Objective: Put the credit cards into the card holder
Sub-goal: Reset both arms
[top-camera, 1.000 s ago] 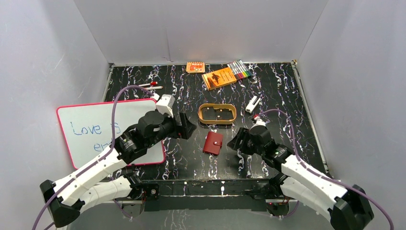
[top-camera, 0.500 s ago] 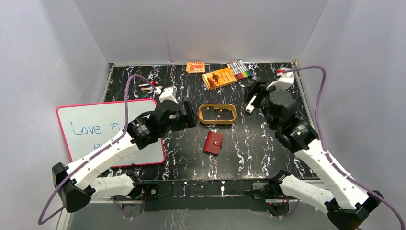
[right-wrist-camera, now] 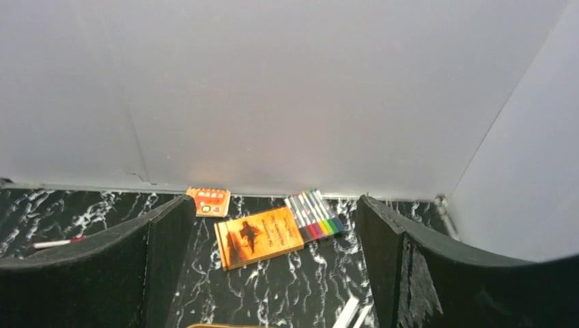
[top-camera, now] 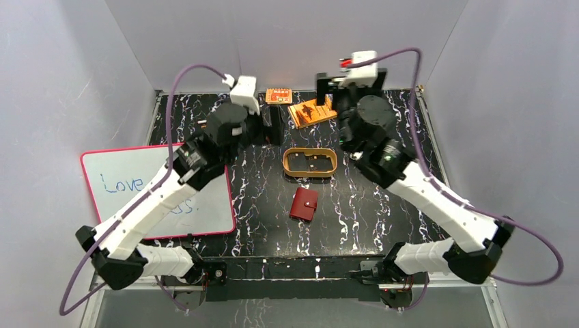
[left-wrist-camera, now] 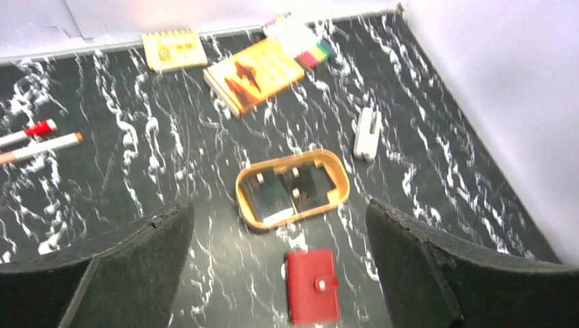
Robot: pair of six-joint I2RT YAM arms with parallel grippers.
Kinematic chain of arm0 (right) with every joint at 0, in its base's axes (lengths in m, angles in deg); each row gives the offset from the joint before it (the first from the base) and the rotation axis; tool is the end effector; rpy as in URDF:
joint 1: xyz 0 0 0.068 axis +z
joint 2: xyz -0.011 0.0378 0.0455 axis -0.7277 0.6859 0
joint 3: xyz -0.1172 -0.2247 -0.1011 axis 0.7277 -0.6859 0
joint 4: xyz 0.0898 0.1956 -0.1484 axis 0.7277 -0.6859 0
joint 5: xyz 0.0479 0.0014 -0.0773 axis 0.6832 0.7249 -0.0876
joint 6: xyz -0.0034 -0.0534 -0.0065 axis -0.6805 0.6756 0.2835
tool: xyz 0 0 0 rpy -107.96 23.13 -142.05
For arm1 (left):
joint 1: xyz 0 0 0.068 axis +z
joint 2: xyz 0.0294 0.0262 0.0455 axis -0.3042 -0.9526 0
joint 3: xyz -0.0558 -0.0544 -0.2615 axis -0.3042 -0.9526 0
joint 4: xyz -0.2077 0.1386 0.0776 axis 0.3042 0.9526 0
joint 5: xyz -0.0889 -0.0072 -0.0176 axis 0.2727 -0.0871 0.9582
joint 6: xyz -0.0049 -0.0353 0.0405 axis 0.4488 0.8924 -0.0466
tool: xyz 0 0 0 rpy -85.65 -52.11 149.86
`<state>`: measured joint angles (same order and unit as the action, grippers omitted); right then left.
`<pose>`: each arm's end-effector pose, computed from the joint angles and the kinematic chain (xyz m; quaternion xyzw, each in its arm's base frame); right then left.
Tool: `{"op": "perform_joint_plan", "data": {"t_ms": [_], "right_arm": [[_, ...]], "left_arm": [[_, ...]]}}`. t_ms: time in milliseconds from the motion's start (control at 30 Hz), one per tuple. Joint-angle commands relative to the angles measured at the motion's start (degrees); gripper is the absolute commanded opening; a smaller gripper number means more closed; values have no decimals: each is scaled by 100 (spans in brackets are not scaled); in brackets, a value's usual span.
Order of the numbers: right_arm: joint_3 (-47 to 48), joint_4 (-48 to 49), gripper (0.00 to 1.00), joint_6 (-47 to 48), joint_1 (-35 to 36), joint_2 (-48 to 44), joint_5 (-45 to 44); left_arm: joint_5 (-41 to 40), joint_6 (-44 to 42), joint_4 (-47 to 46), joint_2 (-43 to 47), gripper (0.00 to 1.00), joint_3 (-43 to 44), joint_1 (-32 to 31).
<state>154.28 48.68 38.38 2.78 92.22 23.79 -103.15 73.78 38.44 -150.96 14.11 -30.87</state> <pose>0.1821 0.1712 0.4981 0.0248 0.6417 0.0125 0.7665 0.1808 -0.1843 0.4453 0.0718 0.7683 -0.2203 0.5967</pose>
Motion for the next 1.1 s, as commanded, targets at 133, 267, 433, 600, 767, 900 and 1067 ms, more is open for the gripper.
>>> {"op": "perform_joint_plan", "data": {"t_ms": [133, 267, 433, 600, 767, 900, 1067], "right_arm": [[1141, 3858, 99, 4392, 1539, 1541, -1413], [1320, 1182, 99, 2360, 1165, 1326, -1259], [738, -1606, 99, -1495, -393, 65, 902], [-324, -1278, 99, -1337, -501, -1305, 1606], [-656, -1336, 99, -1035, -508, -2135, 1681], [-980, -1136, 99, -913, -504, -2542, 1614], [-1078, -1121, 99, -972, -508, -2492, 1701]], "left_arm": [[602, -21, 119, -1162, 92, 2111, 1444], [246, 17, 22, -860, 92, 2319, 1472], [296, -304, -586, 360, 93, 1173, 1465], [92, -612, -476, 1138, 93, 389, 1332], [-69, -512, -408, 1467, 93, 35, 1237], [56, -391, -406, 1519, 93, 8, 1237], [256, -368, -382, 1399, 93, 214, 1229]]}}
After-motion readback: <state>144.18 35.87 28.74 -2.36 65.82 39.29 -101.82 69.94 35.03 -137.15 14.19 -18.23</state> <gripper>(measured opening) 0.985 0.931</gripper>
